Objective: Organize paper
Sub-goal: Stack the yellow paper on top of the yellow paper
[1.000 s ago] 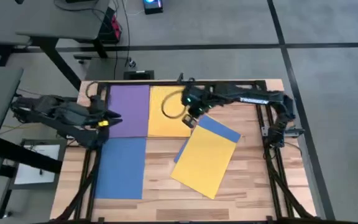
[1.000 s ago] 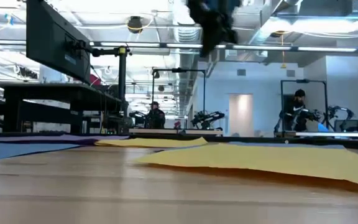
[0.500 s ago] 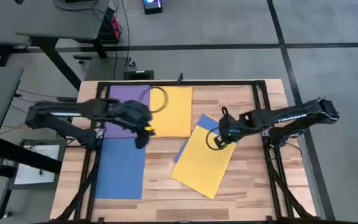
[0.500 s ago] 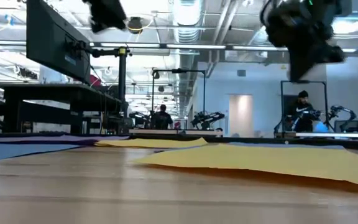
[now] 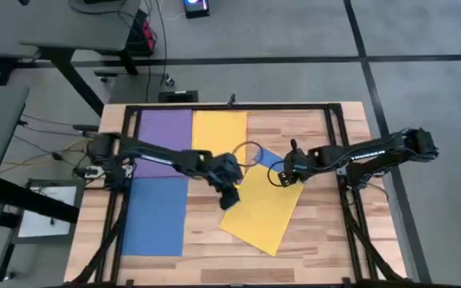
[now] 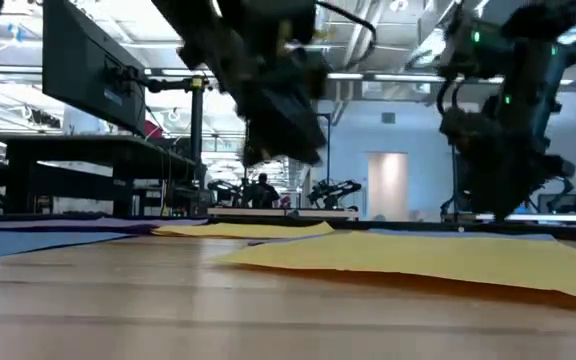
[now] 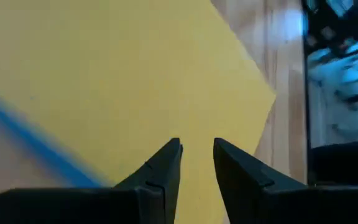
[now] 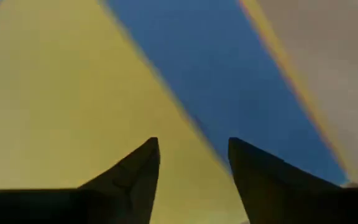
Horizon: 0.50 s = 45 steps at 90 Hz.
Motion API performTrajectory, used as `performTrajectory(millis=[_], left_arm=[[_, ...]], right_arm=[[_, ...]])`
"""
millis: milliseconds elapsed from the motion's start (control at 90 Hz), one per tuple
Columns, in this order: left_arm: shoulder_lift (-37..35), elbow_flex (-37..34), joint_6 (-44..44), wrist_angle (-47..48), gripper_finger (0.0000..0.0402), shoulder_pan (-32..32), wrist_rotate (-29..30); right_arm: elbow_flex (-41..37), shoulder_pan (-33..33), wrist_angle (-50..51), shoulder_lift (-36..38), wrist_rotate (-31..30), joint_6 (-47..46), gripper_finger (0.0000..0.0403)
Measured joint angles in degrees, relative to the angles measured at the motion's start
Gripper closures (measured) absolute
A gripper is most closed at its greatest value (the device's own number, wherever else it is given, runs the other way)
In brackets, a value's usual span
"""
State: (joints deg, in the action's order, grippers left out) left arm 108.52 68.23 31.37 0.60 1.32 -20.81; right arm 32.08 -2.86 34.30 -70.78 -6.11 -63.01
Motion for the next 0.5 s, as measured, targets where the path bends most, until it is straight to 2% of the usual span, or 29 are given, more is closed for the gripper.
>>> performTrajectory(millis=[167, 322, 500], left_arm=[[5.9, 0.1, 5.4, -14.7, 0.0320, 1.6, 0.1], [11.9, 0.1, 7.1, -18.1, 0.0320, 2.5, 0.3], [15.7, 0.8, 8.6, -19.5, 0.0320, 2.2, 1.3]], right_arm=[[-2.7, 1.8, -0.7, 1.3, 0.5, -2.4, 0.0203], [-4.4, 3.5, -1.1, 1.7, 1.0, -2.6, 0.0203], [-5.3, 6.1, -6.3, 1.8, 3.0, -2.9, 0.0203]])
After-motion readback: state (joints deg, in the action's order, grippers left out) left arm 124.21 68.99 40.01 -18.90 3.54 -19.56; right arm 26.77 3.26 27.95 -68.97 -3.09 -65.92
